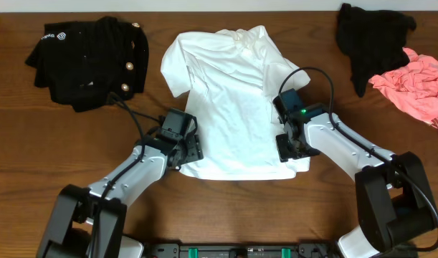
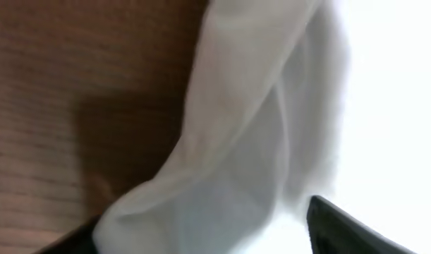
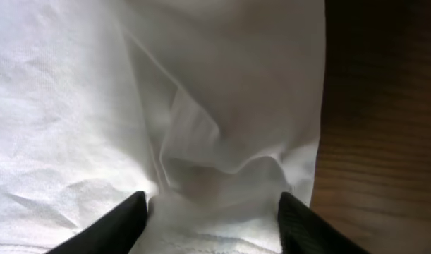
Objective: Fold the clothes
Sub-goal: 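Grasp the t-shirt hem with both grippers, then lift the hem and pull the t-shirt sideways with both grippers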
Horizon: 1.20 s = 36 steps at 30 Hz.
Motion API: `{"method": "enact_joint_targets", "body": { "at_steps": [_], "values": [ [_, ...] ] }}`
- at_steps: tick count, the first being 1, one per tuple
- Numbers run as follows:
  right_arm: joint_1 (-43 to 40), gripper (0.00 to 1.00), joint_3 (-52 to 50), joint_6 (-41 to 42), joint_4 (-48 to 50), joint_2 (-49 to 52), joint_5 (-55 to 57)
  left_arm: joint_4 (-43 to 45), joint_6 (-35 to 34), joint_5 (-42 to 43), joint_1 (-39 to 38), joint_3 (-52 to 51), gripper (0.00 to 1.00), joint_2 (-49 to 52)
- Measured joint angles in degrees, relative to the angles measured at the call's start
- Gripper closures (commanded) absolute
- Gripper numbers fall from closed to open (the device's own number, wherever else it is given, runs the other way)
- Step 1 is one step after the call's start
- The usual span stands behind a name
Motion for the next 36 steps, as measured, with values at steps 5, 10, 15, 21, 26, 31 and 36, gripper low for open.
{"method": "enact_joint_targets", "body": {
  "at_steps": [5, 10, 15, 21, 26, 31, 36],
  "values": [
    [0.00, 0.81, 0.00, 0.15, -0.15, 0.00, 0.09, 0.20, -0.57, 0.00, 0.09, 0.00, 0.74, 0.61],
    [0.00, 0.99, -0.02, 0.72, 0.09, 0.00, 0.04, -0.11, -1.20, 0.70, 0.09, -0.07, 0.93, 0.90],
    [0.00, 0.99, -0.04, 0.74, 0.09, 0.00, 0.07, -1.57, -1.22, 1.31, 0.09, 0.09, 0.94, 0.79],
    [-1.46, 0.99, 2.16, 0.66, -2.71, -1.44, -0.09, -11.19, -1.11, 2.34, 0.02, 0.94, 0.94, -1.44],
    [-6.03, 0.99, 11.74, -1.46, -6.43, -7.48, -0.20, -18.27, -0.24, 2.32, -0.02, 6.12, 0.94, -9.18],
    [-11.47, 0.99, 22.60, -4.39, -9.53, -13.46, -0.15, -20.63, 0.59, 1.46, -0.02, 15.13, 0.94, -18.75],
    [-15.80, 0.99, 28.39, -5.64, -13.49, -16.28, -0.20, -22.88, 1.09, -1.90, -0.02, 21.99, 0.94, -25.07]
  ]
}}
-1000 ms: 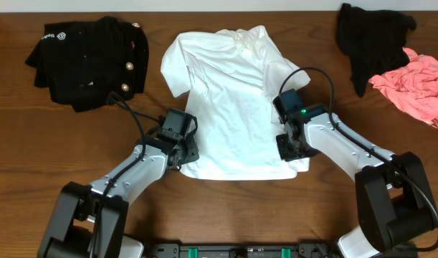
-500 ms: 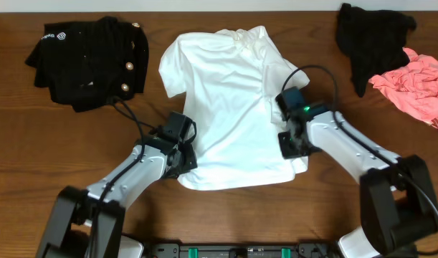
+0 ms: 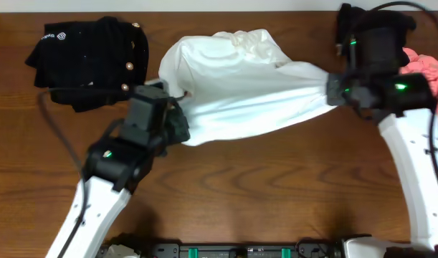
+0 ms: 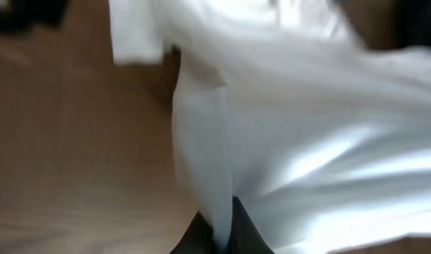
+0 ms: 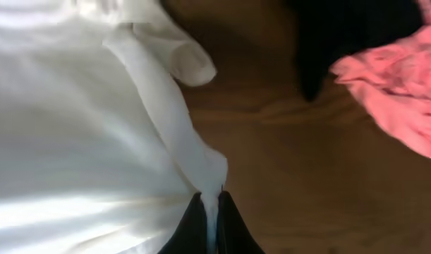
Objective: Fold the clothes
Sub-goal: 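Lift the hem and pull the t-shirt sideways with both grippers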
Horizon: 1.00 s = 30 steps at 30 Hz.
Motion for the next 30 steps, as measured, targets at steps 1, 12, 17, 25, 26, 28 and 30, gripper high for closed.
{"method": "enact_joint_targets", "body": {
  "at_steps": [1, 12, 17, 25, 26, 28, 30],
  "values": [
    [-0.37, 0.99, 0.55, -0.13, -0.52, -0.33, 0.02, -0.17, 0.17, -0.57, 0.00, 0.68, 0.94, -0.72],
    [-2.16, 0.99, 6.78, -2.58, -1.60, -6.40, -0.90, -0.85, 1.86, -5.07, -0.11, 8.04, 0.94, -2.32],
    [-2.38, 0.99, 7.48, -3.23, -0.87, -7.89, -1.29, -0.96, 2.69, -6.34, -0.22, 11.58, 0.94, -2.40],
    [-2.38, 0.99, 7.61, -7.21, 10.62, -7.76, -2.69, 5.53, 4.59, -12.90, -0.39, 17.18, 0.94, -2.43],
    [-2.38, 0.99, 7.80, -8.09, 12.52, -7.74, -2.84, 7.17, 5.11, -13.84, -0.39, 17.88, 0.94, -2.43],
    [-2.38, 0.99, 8.76, -9.40, 14.73, -7.67, -2.86, 10.25, 6.25, -14.99, -0.39, 19.23, 0.94, -2.43],
    [-2.38, 0.99, 10.64, -10.60, 15.72, -7.63, -2.69, 12.04, 7.48, -15.63, -0.44, 20.87, 0.94, -2.43]
  ]
}}
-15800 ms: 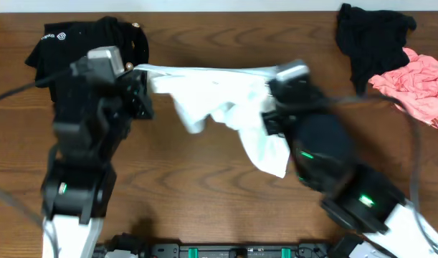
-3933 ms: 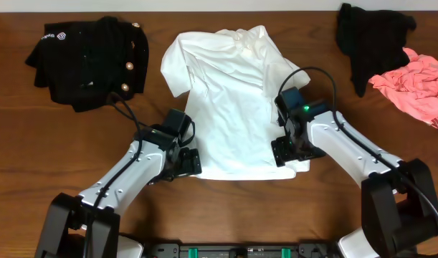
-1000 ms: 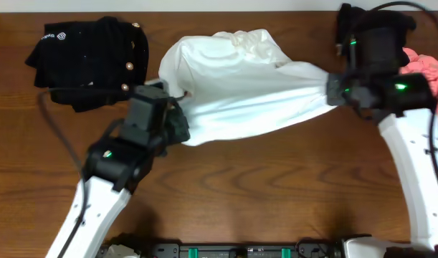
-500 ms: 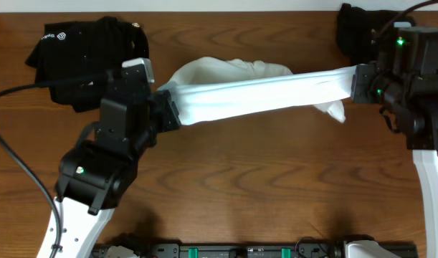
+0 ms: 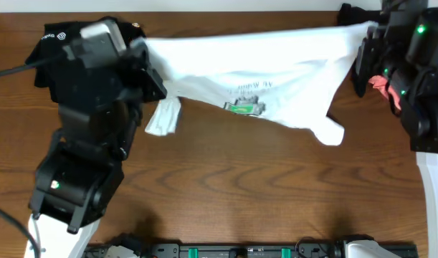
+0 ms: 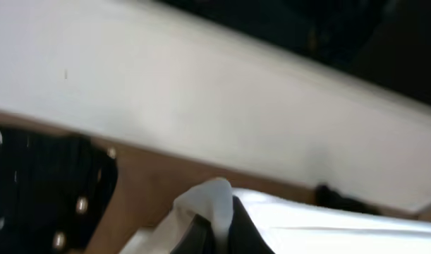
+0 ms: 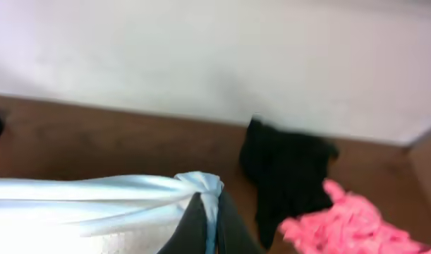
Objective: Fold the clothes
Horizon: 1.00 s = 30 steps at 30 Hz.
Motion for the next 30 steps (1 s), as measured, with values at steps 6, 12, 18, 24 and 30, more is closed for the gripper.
{"method": "enact_joint_targets", "body": {
  "at_steps": [6, 12, 18, 24, 30],
  "values": [
    [0.00, 0.99, 8.63, -3.23, 0.42, 0.04, 1.57, 0.57, 4.31, -0.39, -0.20, 7.10, 0.94, -0.28],
    [0.02, 0.99, 12.76, -4.83, 1.40, -0.44, 1.53, 1.49, 7.15, -1.68, -0.37, 11.93, 0.94, -1.40],
    [0.02, 0.99, 12.81, -5.75, 4.07, 1.60, 1.22, 4.96, 9.81, -5.38, -0.57, 12.33, 0.94, 1.14],
    [-0.11, 0.99, 12.81, -7.15, 9.97, 8.04, 2.23, 14.86, 13.22, -10.43, 0.13, 12.35, 0.94, 9.90],
    [-0.46, 0.99, 12.79, -11.10, 22.64, 15.19, 2.05, 31.85, 14.53, -10.49, 5.22, 12.33, 0.94, 21.59]
  ]
}}
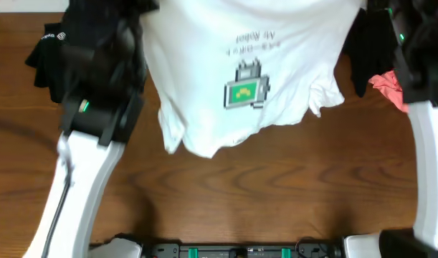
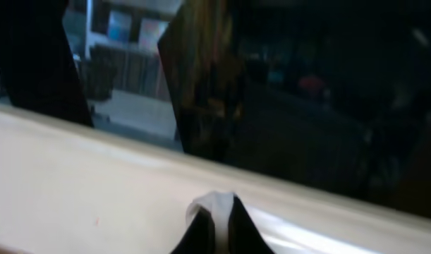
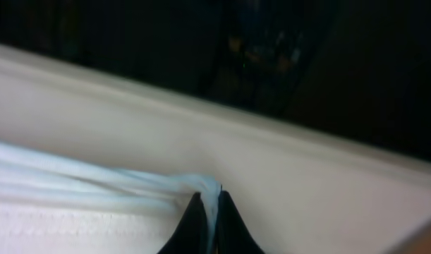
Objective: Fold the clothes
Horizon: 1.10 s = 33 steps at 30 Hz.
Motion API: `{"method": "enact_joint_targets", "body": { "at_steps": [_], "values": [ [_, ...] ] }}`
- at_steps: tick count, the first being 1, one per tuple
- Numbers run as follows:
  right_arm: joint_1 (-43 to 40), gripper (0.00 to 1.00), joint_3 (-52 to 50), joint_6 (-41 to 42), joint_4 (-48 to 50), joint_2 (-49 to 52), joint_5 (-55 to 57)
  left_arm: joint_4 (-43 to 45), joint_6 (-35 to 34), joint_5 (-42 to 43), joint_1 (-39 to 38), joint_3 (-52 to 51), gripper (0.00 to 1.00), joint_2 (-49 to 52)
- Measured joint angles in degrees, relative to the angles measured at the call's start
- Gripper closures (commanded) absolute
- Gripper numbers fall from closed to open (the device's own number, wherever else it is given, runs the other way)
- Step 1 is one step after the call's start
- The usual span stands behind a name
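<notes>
A white T-shirt [image 1: 240, 79] with a small green print hangs spread high above the table, its top edge out of the overhead view. My left gripper [image 2: 220, 229] is shut on a pinch of its white cloth [image 2: 212, 206]. My right gripper [image 3: 209, 226] is shut on another bunched corner [image 3: 201, 187]. Both wrist views look out over a pale ledge at a dark room. In the overhead view the shirt's sleeves hang at the lower left [image 1: 172, 132] and right [image 1: 326, 93].
A black garment with buttons [image 1: 50, 54] lies at the back left under my left arm [image 1: 97, 122]. A black garment [image 1: 369, 50] and a pink one [image 1: 387, 84] lie at the back right by my right arm [image 1: 423, 143]. Brown wooden table [image 1: 262, 201] below.
Both grippers have risen further with the shirt. It was stretched across the back of the table; now it hangs higher and closer to the overhead camera, print facing up.
The shirt lay flat with both grippers at its lower corners. Then both were shut on it and had drawn it up and back. Then it was stretched between them over the table's back. Now it hangs spread from both grippers.
</notes>
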Motion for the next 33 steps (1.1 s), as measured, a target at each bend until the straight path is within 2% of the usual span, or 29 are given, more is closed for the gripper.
{"method": "enact_joint_targets", "body": {
  "at_steps": [5, 9, 11, 15, 19, 22, 26, 33],
  "values": [
    [-3.17, 0.99, -0.04, -1.66, 10.14, 2.93, 1.27, 9.18, -0.48, -0.66, 3.08, 0.00, 0.94, 6.49],
    [-6.58, 0.99, -0.02, -2.10, 11.39, 2.89, 3.65, 10.91, -0.48, -2.56, 4.52, 0.00, 0.94, 6.01],
    [-7.37, 0.99, 0.09, -2.10, 7.67, 2.82, 4.28, 7.28, -0.52, -2.99, 4.59, 0.24, 0.94, 5.05],
    [-7.52, 0.99, 0.00, -1.33, -5.01, 2.99, 4.04, -7.65, -1.42, -3.19, 4.52, 0.79, 0.94, 3.72],
    [-7.54, 0.99, -0.02, 0.11, -11.04, 3.43, 1.33, -23.10, -4.83, -1.68, 4.55, 0.70, 0.94, 3.82],
    [-7.52, 0.99, -0.02, 1.33, -12.50, 4.20, -2.03, -30.62, -6.91, 4.33, 4.57, 0.63, 0.94, 3.98],
    [-7.26, 0.99, -0.02, 2.43, -12.70, 4.83, -4.85, -35.43, -9.14, 15.30, 4.55, 0.63, 0.94, 4.98],
    [-5.07, 0.99, 0.00, 2.89, -13.14, 4.70, -7.08, -35.89, -11.19, 35.98, 4.55, 0.63, 0.91, 12.74]
  ]
}}
